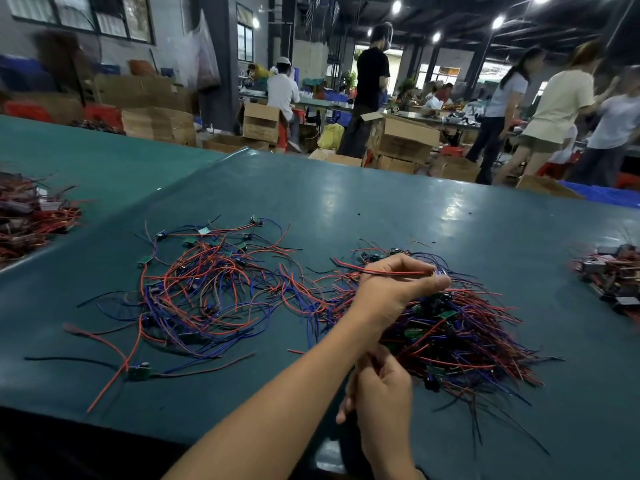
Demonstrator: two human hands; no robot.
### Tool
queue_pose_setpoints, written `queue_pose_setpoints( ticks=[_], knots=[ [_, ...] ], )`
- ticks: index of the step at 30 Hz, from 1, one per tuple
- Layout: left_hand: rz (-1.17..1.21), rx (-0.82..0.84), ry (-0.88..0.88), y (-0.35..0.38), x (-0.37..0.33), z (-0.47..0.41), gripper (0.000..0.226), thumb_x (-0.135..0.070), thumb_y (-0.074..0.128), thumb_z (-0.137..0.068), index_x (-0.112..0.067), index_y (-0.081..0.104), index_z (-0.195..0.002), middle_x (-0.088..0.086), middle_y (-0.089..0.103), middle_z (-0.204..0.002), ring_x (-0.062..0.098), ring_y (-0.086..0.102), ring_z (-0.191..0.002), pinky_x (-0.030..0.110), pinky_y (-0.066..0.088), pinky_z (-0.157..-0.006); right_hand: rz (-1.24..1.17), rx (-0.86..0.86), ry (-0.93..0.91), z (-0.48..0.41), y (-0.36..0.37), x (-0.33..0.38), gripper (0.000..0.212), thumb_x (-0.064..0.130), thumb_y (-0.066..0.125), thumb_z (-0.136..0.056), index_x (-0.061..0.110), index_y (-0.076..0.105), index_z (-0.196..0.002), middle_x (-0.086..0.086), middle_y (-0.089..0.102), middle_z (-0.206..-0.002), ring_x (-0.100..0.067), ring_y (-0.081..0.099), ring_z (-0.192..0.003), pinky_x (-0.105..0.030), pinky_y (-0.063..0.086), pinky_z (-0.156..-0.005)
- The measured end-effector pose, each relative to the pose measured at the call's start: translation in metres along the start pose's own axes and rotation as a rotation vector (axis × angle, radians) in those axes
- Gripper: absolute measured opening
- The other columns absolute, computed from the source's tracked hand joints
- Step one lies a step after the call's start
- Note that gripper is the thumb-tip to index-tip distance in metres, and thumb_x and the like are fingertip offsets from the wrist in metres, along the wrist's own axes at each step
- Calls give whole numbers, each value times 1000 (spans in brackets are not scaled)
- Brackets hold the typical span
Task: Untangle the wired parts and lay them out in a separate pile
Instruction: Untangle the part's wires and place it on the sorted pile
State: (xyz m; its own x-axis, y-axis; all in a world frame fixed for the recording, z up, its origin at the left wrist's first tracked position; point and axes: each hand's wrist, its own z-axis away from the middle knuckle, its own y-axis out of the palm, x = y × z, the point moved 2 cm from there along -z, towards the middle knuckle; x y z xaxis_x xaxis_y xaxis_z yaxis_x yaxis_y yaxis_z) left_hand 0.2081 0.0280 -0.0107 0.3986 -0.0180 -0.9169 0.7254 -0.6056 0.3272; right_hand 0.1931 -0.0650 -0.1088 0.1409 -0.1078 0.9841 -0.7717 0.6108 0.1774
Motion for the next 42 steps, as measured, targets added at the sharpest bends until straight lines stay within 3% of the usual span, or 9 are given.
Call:
queue_pose_setpoints(
  ticks=[5, 9, 15, 18, 22, 29, 33, 37, 42],
  knots=[
    [-300, -51, 73, 11, 14, -14, 15, -29, 91, -72, -25, 77, -77, -5, 76, -75, 6, 70, -70, 22, 55, -69, 55, 24, -24, 0, 1, -2, 12, 18, 54, -79, 18, 65, -77, -15, 48, -44, -25, 43, -29, -27, 36, -38],
    [-532, -108, 50, 1, 20, -20, 23, -45, 90, -68, -27, 80, -79, -8, 76, -77, 14, 73, -87, 38, 59, -82, 59, 46, -14, -1, 0, -4, 16, 15, 54, -89, 19, 66, -81, -14, 49, -47, -26, 44, -29, -32, 38, -40],
    [-209, -202, -171, -25, 10, -19, 41, -25, 93, -69, -17, 73, -105, -8, 67, -75, 0, 61, -57, 12, 47, -62, 72, 74, -36, 4, 3, 7, 31, 10, 52, -102, 28, 72, -85, -7, 47, -47, -21, 39, -32, -28, 38, -36],
    [29, -290, -303, -46, 3, -14, 65, -16, 90, -74, -9, 55, -128, 6, 62, -85, 10, 47, -52, 25, 38, -49, 83, 61, -61, 6, 4, 10, 29, 12, 54, -102, 29, 73, -88, -8, 46, -46, -21, 39, -32, -26, 38, -34],
    [167, -421, -362, -86, 1, 6, 71, 1, 81, -80, -2, 38, -137, 9, 59, -79, 6, 52, -47, 16, 30, -34, 108, 48, -66, 6, 5, 11, 29, 12, 54, -103, 30, 74, -90, -8, 46, -45, -21, 40, -30, -26, 38, -35],
    [-534, -522, -121, -172, -35, 37, 26, -17, 72, -91, -12, 61, -115, 9, 68, -79, 10, 57, -37, 20, 38, -35, 99, 42, -46, 4, 5, 10, 28, 8, 55, -102, 24, 75, -89, -5, 44, -46, -18, 36, -30, -25, 36, -32],
    [-1137, -560, 118, -219, -77, 36, 16, -29, 65, -96, -14, 70, -98, 3, 73, -91, 19, 67, -79, 30, 52, -78, 116, 52, -44, 6, 4, 12, 29, 9, 56, -102, 26, 75, -89, -5, 46, -47, -20, 39, -31, -26, 37, -33],
    [-1497, -498, -180, -268, -92, 27, 20, -23, 55, -99, -5, 61, -95, 18, 67, -100, 35, 62, -95, 42, 51, -83, 123, 62, -38, 6, 3, 13, 28, 10, 56, -102, 26, 75, -90, -4, 48, -49, -20, 39, -33, -27, 38, -34],
    [-1673, -285, -548, -291, -83, 35, 9, -12, 60, -85, -7, 65, -79, 11, 66, -79, 26, 63, -72, 32, 50, -61, 139, 60, -29, 7, 3, 14, 25, 10, 55, -103, 22, 74, -91, -5, 48, -49, -20, 40, -33, -25, 37, -34]
  ],
)
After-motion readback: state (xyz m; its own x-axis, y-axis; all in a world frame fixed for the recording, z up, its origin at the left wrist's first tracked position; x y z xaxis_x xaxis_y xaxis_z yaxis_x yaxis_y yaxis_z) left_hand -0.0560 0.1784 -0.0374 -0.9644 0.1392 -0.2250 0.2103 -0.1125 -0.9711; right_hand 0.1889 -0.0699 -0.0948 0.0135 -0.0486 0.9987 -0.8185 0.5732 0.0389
